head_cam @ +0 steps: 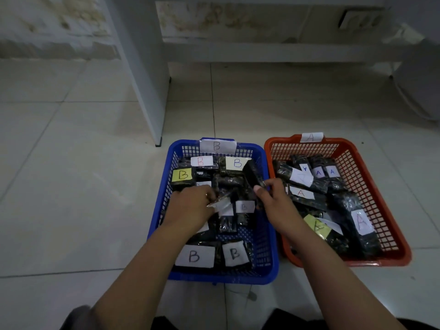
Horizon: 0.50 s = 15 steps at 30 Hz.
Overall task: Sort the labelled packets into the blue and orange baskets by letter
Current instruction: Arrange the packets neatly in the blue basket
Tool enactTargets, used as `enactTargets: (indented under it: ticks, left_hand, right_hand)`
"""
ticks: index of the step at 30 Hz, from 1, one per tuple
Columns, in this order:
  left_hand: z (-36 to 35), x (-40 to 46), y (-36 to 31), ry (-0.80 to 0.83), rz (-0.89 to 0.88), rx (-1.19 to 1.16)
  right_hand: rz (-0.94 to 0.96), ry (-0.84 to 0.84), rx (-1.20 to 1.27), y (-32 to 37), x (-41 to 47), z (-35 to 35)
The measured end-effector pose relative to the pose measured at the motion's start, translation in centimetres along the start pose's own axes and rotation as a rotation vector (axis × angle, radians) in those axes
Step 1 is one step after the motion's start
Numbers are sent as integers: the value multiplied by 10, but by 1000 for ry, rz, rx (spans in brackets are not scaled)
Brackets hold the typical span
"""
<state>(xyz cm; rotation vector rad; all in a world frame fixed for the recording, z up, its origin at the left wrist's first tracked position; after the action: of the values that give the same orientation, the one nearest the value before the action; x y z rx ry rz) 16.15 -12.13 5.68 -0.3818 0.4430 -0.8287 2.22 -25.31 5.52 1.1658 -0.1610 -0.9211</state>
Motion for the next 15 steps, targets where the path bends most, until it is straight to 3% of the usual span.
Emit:
enactTargets:
  ticks: [4,12,15]
  left_hand:
    - [20,-27,22,-112,144,-232]
    - [24,-21,30,199,137,-98]
    - [22,-16,33,280,121,-51]
  right_hand:
    - [-66,63,52,2,-3,-17]
    - [-48,157,61,-4,7,-35]
    - [-25,104,-8,-4,16,-32]
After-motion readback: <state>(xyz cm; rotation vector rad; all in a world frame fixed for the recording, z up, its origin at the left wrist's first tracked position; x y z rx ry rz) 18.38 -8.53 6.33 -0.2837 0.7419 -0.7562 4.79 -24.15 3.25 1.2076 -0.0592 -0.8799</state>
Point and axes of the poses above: each hand's wrist, its own x-axis towards the middle knuckle, its own z-axis out of the back of the hand, y = z × x, the point moved 1 cm from there along x, towards the middle knuckle, and after that the axes turned 1 degree about -x, right-handed, at the moved point
